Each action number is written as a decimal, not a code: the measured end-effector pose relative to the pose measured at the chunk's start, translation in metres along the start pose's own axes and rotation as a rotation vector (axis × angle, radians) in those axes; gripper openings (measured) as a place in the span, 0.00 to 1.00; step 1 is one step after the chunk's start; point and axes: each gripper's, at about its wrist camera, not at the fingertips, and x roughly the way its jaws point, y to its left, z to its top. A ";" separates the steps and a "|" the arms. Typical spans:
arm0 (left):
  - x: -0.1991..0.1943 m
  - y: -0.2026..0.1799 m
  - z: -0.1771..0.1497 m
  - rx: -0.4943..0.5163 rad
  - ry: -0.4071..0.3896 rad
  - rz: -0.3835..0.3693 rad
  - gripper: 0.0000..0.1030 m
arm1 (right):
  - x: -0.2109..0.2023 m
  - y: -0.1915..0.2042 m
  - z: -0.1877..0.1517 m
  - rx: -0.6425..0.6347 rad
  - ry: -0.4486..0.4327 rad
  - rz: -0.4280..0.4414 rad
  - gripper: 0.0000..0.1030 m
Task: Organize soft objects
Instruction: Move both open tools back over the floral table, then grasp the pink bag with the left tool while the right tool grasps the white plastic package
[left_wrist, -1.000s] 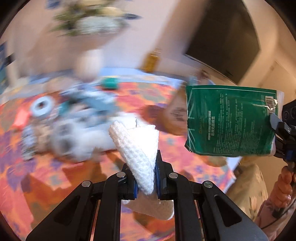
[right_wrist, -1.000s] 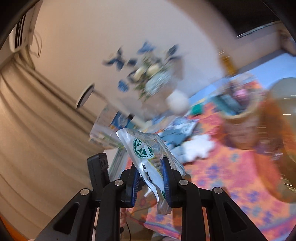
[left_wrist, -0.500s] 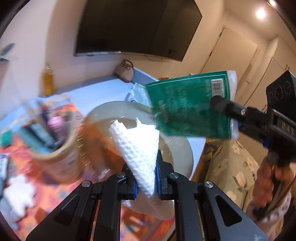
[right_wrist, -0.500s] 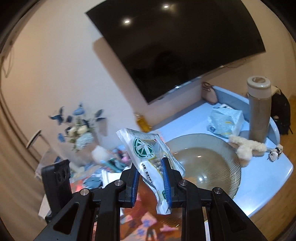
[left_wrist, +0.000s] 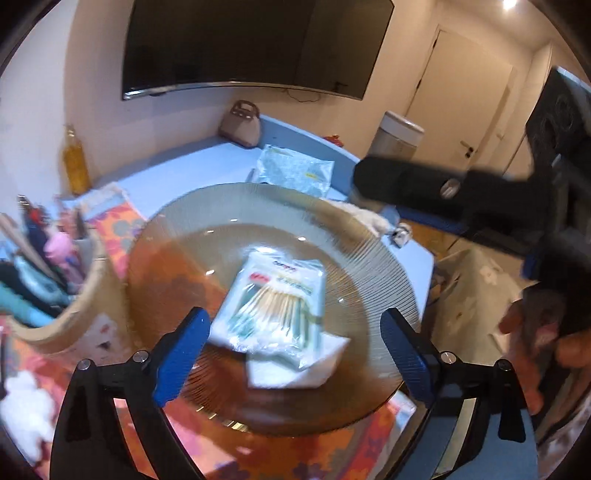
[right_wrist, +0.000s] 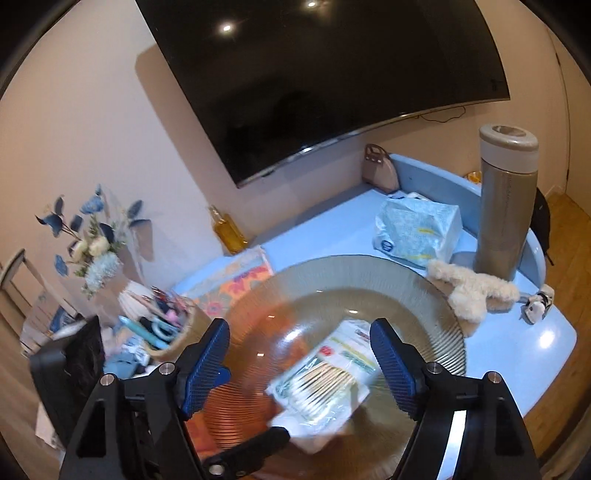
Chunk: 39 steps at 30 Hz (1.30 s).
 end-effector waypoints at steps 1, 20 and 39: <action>0.002 0.002 0.002 -0.002 0.000 0.008 0.90 | -0.003 0.006 0.000 0.001 -0.001 0.009 0.75; -0.192 0.200 -0.055 -0.242 -0.098 0.477 0.95 | 0.018 0.251 -0.027 -0.290 0.041 0.344 0.86; -0.204 0.414 -0.200 -0.657 -0.091 0.712 0.96 | 0.275 0.413 -0.092 -0.474 0.447 0.291 0.91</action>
